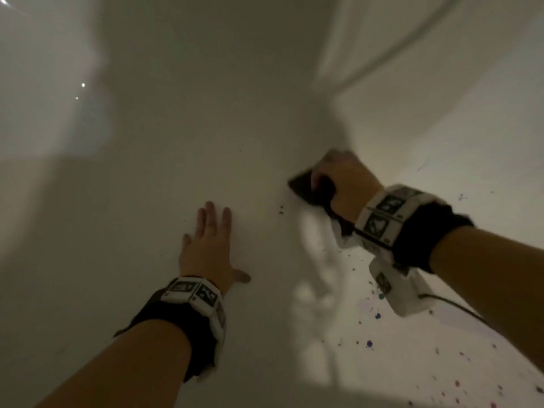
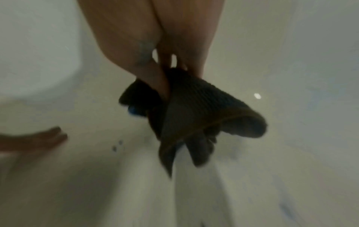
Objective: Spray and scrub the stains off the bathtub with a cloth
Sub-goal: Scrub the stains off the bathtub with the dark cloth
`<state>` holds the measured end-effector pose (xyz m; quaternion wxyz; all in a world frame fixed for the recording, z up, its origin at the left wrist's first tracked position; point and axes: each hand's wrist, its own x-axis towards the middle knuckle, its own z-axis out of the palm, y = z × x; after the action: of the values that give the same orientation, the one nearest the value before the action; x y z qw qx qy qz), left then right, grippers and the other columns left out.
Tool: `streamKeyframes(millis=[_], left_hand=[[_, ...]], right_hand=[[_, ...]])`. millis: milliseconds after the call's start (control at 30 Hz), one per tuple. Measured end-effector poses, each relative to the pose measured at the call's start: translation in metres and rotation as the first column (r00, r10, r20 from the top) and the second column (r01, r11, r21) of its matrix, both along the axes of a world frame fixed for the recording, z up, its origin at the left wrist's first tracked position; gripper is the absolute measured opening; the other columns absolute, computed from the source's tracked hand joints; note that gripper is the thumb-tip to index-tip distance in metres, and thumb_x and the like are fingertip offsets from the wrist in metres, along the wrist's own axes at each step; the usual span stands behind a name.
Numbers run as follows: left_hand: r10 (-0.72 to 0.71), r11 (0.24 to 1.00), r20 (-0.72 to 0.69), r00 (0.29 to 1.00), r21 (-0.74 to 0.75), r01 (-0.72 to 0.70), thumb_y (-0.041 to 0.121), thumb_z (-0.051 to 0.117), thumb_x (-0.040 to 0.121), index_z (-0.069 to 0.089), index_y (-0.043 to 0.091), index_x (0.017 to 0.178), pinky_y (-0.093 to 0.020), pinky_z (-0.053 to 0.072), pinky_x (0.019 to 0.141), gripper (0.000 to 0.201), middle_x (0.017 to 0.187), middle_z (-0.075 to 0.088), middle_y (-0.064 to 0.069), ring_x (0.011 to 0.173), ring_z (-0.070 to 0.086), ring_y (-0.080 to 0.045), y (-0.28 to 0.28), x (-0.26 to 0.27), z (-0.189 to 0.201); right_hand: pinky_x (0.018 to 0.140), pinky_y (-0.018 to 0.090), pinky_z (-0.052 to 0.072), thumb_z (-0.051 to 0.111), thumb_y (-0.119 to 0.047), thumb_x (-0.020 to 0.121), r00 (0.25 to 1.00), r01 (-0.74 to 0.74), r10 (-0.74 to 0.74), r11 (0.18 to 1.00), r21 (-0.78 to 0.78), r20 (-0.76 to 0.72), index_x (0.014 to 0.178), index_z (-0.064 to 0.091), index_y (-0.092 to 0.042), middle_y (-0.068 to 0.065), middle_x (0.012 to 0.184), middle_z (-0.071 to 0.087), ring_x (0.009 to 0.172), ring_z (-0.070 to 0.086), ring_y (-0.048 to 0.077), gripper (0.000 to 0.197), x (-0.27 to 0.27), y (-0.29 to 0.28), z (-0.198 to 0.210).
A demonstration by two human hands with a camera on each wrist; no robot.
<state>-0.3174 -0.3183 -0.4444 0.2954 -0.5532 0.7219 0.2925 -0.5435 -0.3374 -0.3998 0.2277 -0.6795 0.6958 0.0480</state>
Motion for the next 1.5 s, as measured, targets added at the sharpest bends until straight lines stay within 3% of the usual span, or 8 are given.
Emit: streamKeyframes(millis=[200, 400, 667, 833, 967, 1100, 1400, 1500], left_hand=[[0.024, 1.0, -0.049, 0.999, -0.017, -0.025, 0.048, 0.073, 0.071, -0.022, 0.016, 0.145, -0.049, 0.006, 0.115, 0.125, 0.15, -0.032, -0.01, 0.142, -0.021, -0.026, 0.0, -0.001, -0.008], [0.033, 0.999, -0.065, 0.997, -0.011, -0.033, 0.046, 0.075, 0.07, -0.022, 0.018, 0.145, -0.05, 0.005, 0.114, 0.125, 0.15, -0.032, -0.009, 0.141, -0.023, -0.024, 0.001, 0.0, -0.011], [0.015, 1.0, -0.028, 0.999, -0.006, -0.015, 0.05, 0.072, 0.071, -0.021, 0.019, 0.146, -0.047, 0.008, 0.116, 0.123, 0.15, -0.032, -0.008, 0.142, -0.021, -0.024, -0.001, 0.0, -0.006], [-0.084, 0.995, 0.015, 0.996, -0.058, 0.084, 0.053, 0.068, 0.075, -0.018, 0.017, 0.147, -0.041, 0.005, 0.118, 0.117, 0.152, -0.028, -0.006, 0.143, -0.017, -0.021, 0.005, -0.006, 0.003], [-0.247, 0.969, -0.06, 0.967, -0.045, 0.245, 0.051, 0.07, 0.074, -0.021, 0.024, 0.146, -0.038, 0.002, 0.117, 0.118, 0.151, -0.03, 0.002, 0.143, -0.017, -0.017, 0.031, -0.035, 0.004], [-0.172, 0.985, -0.044, 0.984, 0.02, 0.173, 0.035, 0.077, 0.071, -0.018, 0.021, 0.146, -0.044, 0.005, 0.116, 0.122, 0.15, -0.032, -0.001, 0.141, -0.022, -0.022, 0.045, -0.055, -0.006], [-0.139, 0.99, -0.041, 0.989, 0.033, 0.14, 0.03, 0.079, 0.069, -0.016, 0.022, 0.147, -0.046, 0.006, 0.116, 0.124, 0.151, -0.03, 0.001, 0.141, -0.022, -0.021, 0.044, -0.056, -0.006], [-0.147, 0.988, -0.033, 0.989, 0.033, 0.148, 0.032, 0.08, 0.068, -0.015, 0.022, 0.147, -0.046, 0.007, 0.115, 0.124, 0.152, -0.029, 0.0, 0.142, -0.02, -0.021, 0.043, -0.057, -0.002]], right_hand=[[0.108, 0.036, 0.026, 0.044, -0.011, 0.094, 0.995, -0.075, 0.056, 0.969, -0.236, -0.087, 0.144, 0.027, -0.013, 0.018, 0.15, 0.014, 0.135, 0.023, 0.033, 0.054, 0.061, -0.088, 0.012], [0.107, 0.038, 0.03, 0.038, -0.012, 0.096, 0.967, -0.24, 0.232, 0.968, -0.07, -0.103, 0.141, 0.033, -0.012, 0.01, 0.151, 0.017, 0.136, 0.021, 0.031, 0.044, 0.101, -0.08, -0.033], [0.099, 0.031, 0.027, 0.032, -0.011, 0.088, 0.749, -0.634, 0.661, 0.739, 0.229, -0.058, 0.122, 0.05, -0.015, 0.002, 0.144, 0.032, 0.125, 0.03, 0.027, 0.039, 0.052, 0.042, -0.026], [0.071, 0.044, 0.054, 0.069, 0.009, 0.05, 0.894, -0.44, 0.417, 0.887, 0.14, 0.165, 0.081, 0.067, -0.01, 0.015, 0.102, 0.061, 0.089, 0.058, 0.038, 0.036, 0.004, 0.1, -0.009], [0.095, 0.034, 0.036, 0.056, 0.005, 0.079, 0.985, 0.172, -0.17, 0.981, -0.092, 0.028, 0.13, 0.048, -0.015, 0.015, 0.134, 0.034, 0.12, 0.037, 0.032, 0.055, -0.064, 0.09, 0.003], [0.103, 0.038, 0.034, 0.059, -0.002, 0.081, 0.915, 0.395, -0.4, 0.915, -0.076, -0.057, 0.136, 0.041, -0.015, 0.019, 0.139, 0.029, 0.125, 0.033, 0.035, 0.06, -0.113, 0.067, -0.014], [0.099, 0.041, 0.04, 0.072, -0.015, 0.074, 0.989, -0.106, 0.119, 0.984, 0.14, -0.089, 0.129, 0.047, -0.019, 0.01, 0.141, 0.034, 0.119, 0.037, 0.034, 0.061, -0.064, 0.15, -0.039], [0.07, 0.048, 0.054, 0.084, -0.003, 0.051, 0.994, -0.104, 0.102, 0.99, 0.093, 0.029, 0.098, 0.067, -0.008, 0.02, 0.11, 0.059, 0.09, 0.055, 0.041, 0.05, -0.069, 0.175, -0.041]])
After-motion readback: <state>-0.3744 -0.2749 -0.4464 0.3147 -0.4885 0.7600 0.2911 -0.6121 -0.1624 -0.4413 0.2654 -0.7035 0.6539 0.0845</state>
